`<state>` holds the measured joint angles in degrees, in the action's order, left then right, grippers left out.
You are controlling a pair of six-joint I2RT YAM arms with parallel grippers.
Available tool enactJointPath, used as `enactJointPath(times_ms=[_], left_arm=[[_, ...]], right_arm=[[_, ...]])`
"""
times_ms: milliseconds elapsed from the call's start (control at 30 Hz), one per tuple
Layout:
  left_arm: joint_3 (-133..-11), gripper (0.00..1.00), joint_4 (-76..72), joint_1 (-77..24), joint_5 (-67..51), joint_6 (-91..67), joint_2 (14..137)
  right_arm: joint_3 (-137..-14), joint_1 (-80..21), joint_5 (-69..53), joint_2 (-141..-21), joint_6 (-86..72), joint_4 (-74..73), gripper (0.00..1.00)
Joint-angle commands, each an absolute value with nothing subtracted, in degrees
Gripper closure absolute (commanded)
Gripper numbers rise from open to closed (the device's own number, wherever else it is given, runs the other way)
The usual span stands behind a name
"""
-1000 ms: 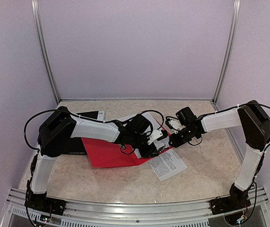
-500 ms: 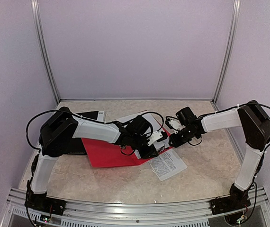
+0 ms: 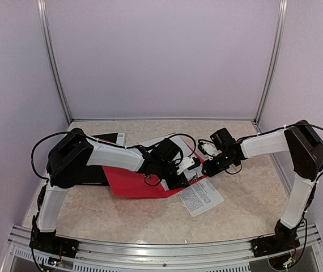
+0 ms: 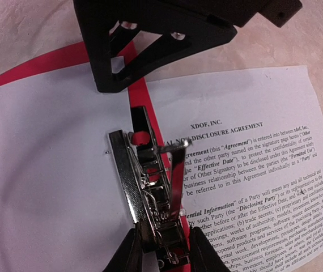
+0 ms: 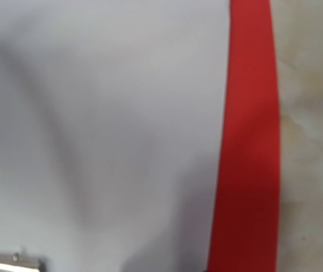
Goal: Put the files into the folder
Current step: Clamp the file and folder with some files.
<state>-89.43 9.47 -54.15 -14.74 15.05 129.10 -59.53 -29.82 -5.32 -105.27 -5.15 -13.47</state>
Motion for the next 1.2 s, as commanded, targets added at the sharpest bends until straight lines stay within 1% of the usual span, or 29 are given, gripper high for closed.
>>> enactJointPath(times_ms=[0,133,433,633,933,1167], left_arm=[[-88.7,0.74,9.4,-54.9,-14.3,15.5,131.0],[-88.5,0.74,9.4,-55.0,-13.9,15.7,131.0],[-88.2,0.75,9.1,-55.0,-13.3,15.7,131.0],[-88.1,0.75,8.9,-55.0,-13.2,15.6,131.0],[-88.2,0.75,8.8,-55.0,-13.2,15.5,130.9],[-88.0,0.75,8.4,-55.0,-13.4,15.2,130.8]], right_arm=[[-60.3,-29.3,-5.7,-106.1,-4.7,-16.7,0.7],[-60.4,-29.2,-6.2,-105.2,-4.7,-16.6,0.69],[-61.2,-29.0,-8.8,-101.2,-5.3,-16.0,0.64],[-60.7,-28.8,-8.9,-98.9,-5.8,-16.2,0.64],[-55.3,-28.7,-16.4,-91.9,-6.4,-12.4,0.65],[-52.5,-28.7,-21.0,-91.4,-6.8,-10.1,0.65]])
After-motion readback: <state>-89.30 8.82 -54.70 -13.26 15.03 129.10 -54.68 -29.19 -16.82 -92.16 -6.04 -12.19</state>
